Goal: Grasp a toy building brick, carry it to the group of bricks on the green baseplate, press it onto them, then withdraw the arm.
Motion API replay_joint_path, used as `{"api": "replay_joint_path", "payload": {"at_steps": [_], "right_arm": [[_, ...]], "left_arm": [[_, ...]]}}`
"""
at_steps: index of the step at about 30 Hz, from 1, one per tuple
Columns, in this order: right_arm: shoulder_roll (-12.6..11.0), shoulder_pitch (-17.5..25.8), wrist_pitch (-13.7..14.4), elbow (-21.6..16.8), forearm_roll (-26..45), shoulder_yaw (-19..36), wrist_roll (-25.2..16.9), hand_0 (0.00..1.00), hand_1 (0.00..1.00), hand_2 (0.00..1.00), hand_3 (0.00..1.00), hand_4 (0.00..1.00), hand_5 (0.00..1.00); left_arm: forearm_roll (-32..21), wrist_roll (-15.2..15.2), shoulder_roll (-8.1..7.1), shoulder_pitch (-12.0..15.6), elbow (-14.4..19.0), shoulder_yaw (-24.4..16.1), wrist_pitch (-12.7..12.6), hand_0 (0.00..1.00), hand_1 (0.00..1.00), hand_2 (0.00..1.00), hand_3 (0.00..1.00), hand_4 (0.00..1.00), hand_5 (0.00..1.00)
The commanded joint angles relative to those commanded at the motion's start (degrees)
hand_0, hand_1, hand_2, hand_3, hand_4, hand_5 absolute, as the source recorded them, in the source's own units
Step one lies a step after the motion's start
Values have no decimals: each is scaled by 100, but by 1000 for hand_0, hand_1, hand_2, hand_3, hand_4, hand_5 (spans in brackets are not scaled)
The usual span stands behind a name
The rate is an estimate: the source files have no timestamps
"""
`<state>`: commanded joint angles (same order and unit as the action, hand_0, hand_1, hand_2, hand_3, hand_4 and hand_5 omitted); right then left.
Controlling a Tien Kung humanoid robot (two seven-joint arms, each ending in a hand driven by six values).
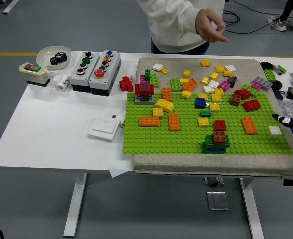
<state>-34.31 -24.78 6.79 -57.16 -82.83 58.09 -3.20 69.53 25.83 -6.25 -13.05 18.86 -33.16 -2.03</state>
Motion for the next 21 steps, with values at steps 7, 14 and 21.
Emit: {"api": "replay_joint_path", "payload": {"at_steps": [7,14,21], "right_arm": [[0,-50,-16,-10,-16,-86,-37,942,891,939,998,827,429],[0,-167,4,-16,7,-207,-38,941,892,935,998,824,432],[-38,-394,2,79,95,-436,-33,940,892,932,998,824,432]], "left_arm": [[-65,-10,7,-5,-5,38,-26,662,709,726,581,658,649],[-111,-14,8,-2,-10,63,-41,662,710,726,582,658,649],[-199,-27,12,-16,-9,108,-66,662,710,725,582,658,649]]}}
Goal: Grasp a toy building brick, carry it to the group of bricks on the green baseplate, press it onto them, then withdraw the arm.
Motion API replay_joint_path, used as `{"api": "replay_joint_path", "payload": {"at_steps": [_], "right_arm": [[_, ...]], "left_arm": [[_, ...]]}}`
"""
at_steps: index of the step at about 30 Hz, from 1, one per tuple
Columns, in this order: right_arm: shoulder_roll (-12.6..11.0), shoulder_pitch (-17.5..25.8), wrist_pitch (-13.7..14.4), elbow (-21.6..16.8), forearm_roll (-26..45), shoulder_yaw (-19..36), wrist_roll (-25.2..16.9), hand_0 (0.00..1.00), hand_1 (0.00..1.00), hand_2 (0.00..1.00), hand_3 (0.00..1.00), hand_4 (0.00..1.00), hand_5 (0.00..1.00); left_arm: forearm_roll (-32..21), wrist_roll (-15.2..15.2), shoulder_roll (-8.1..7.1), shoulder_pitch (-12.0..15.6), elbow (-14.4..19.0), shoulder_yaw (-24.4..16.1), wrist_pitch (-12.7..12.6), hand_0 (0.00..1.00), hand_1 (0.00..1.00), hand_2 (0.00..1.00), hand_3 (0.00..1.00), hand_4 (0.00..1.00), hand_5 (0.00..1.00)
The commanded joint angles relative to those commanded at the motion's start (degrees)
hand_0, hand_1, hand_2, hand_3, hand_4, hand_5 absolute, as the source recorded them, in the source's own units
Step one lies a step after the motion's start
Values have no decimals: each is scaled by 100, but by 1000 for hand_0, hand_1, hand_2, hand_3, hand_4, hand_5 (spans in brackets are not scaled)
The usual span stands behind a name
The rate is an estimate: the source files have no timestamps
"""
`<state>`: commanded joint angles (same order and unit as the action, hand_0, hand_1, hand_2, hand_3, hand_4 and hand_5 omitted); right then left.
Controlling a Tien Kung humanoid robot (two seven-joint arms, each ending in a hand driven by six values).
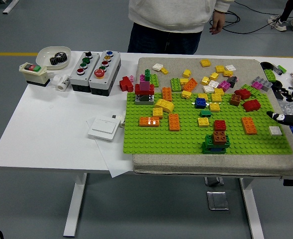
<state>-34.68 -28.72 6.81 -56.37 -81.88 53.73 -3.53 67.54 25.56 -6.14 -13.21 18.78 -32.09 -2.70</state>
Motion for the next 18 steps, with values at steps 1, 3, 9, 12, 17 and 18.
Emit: {"api": "replay_joint_path", "payload": {"at_steps": [1,3,9,12,17,18], "right_arm": [[-1,-21,0,12,12,-20,0,940,892,932,998,824,432],[5,-153,-19,81,103,-128,-3,940,892,932,998,824,432],[91,-634,-110,434,318,-470,-92,924,879,877,895,817,438],[142,-928,-136,614,355,-700,-118,861,840,854,776,803,449],[210,-1325,-248,946,-128,-956,193,386,353,481,848,726,427],[237,-1433,-249,1080,-311,-1033,229,386,353,481,848,726,427]], "left_arm": [[-10,-1,0,0,0,4,-3,662,710,725,582,658,649],[-32,-1,5,-4,-1,12,-7,662,710,725,582,658,649],[-183,-19,17,-10,1,89,-47,662,710,725,582,658,649],[-271,-28,29,5,1,128,-71,660,713,726,583,659,648],[-250,-18,28,2,9,113,-61,662,714,726,583,659,649],[-234,-12,26,-12,13,103,-56,662,714,726,583,659,649]]}}
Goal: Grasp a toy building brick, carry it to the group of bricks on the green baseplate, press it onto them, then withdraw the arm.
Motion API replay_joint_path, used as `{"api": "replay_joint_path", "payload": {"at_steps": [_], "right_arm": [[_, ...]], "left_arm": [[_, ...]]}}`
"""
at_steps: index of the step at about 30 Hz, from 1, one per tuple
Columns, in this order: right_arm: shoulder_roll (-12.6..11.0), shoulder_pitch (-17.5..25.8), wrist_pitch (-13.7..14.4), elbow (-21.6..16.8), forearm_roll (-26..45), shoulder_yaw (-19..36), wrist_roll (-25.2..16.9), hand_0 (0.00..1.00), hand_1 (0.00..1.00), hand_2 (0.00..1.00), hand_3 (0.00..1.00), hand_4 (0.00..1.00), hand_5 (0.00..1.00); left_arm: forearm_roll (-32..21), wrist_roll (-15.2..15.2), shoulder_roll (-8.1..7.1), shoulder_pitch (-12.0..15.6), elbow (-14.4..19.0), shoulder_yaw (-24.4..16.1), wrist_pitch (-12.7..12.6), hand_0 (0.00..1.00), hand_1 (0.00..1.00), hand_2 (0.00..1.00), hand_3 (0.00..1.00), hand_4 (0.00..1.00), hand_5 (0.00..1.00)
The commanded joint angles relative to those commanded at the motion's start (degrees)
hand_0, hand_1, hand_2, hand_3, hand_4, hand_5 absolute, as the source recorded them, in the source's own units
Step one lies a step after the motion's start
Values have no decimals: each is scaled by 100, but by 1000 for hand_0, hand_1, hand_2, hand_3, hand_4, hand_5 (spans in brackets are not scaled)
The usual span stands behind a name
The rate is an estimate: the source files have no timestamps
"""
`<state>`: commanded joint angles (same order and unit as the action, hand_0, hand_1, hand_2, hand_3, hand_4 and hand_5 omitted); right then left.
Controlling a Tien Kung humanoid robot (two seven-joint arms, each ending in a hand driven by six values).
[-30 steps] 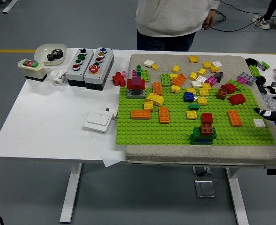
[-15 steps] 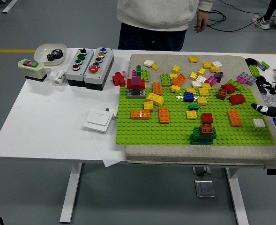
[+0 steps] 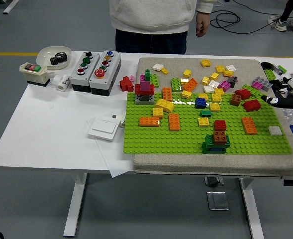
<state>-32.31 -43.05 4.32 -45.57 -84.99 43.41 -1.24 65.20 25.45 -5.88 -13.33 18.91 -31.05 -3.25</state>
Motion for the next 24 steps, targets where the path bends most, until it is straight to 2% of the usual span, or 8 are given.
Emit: {"api": "replay_joint_path", "payload": {"at_steps": [4,5,10,11,15,22,23,24], "right_arm": [[92,-274,-89,353,-430,-222,46,386,353,481,848,726,427],[123,-356,-129,449,-605,-304,55,73,62,152,865,202,301],[241,-634,-312,762,-994,-588,102,73,62,152,865,202,301],[266,-678,-338,818,-1032,-625,120,7,3,118,870,201,275],[334,-763,-426,959,-1057,-669,202,7,3,118,870,201,275],[326,-692,-524,952,-903,-561,295,3,2,113,870,213,258],[321,-673,-528,942,-883,-540,302,9,7,112,862,267,292],[315,-655,-528,927,-865,-521,307,9,7,112,862,267,292]], "left_arm": [[12,9,2,-17,6,-8,7,662,714,726,583,659,649],[15,10,2,-19,7,-7,10,663,715,727,583,660,649],[9,16,1,-27,15,1,19,663,715,727,583,660,649],[-11,13,1,-28,16,10,13,663,715,727,584,660,648],[-49,10,3,-33,17,32,3,663,715,727,584,660,648],[-140,-18,4,-18,7,83,-35,663,715,728,584,660,648],[-140,-20,4,-15,6,85,-35,663,709,728,584,661,648],[-145,-22,5,-11,4,86,-38,663,709,728,584,661,648]]}}
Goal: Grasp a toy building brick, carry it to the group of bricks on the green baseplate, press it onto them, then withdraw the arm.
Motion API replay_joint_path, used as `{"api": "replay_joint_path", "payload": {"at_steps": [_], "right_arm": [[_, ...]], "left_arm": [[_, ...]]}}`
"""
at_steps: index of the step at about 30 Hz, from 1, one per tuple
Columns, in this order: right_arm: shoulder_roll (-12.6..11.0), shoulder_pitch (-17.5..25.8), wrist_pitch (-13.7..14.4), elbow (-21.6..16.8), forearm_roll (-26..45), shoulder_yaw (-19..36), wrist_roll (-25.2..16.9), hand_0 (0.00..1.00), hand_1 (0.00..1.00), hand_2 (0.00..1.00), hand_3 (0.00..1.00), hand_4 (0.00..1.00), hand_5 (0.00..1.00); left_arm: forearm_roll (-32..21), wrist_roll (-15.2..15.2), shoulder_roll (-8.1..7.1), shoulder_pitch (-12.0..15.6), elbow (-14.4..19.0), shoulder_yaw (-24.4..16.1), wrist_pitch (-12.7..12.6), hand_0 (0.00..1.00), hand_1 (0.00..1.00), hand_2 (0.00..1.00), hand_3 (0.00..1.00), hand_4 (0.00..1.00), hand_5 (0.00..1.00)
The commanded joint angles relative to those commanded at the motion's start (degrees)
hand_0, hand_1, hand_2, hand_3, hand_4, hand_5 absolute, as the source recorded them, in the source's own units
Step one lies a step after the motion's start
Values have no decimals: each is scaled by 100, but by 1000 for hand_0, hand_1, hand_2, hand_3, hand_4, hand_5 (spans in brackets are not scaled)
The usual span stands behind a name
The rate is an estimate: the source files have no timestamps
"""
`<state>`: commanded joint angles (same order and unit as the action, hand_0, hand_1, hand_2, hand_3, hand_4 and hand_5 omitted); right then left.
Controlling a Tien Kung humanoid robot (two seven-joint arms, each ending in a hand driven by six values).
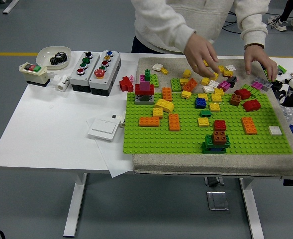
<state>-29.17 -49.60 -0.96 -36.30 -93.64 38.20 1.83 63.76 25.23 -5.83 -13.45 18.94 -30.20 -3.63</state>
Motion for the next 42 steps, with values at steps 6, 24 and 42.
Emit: {"api": "replay_joint_path", "payload": {"at_steps": [6,24,42], "right_arm": [[-105,182,119,-189,172,193,38,71,71,182,867,391,340],[-361,620,1479,-465,816,577,203,268,305,403,965,572,392],[-415,697,1698,-484,851,680,-109,594,657,747,998,726,446]], "left_arm": [[26,1,8,9,-7,-18,2,663,712,730,584,661,648],[-60,-47,38,30,-44,17,-27,663,710,731,583,661,648],[-132,-70,57,-3,-54,64,-72,663,709,731,584,661,648]]}}
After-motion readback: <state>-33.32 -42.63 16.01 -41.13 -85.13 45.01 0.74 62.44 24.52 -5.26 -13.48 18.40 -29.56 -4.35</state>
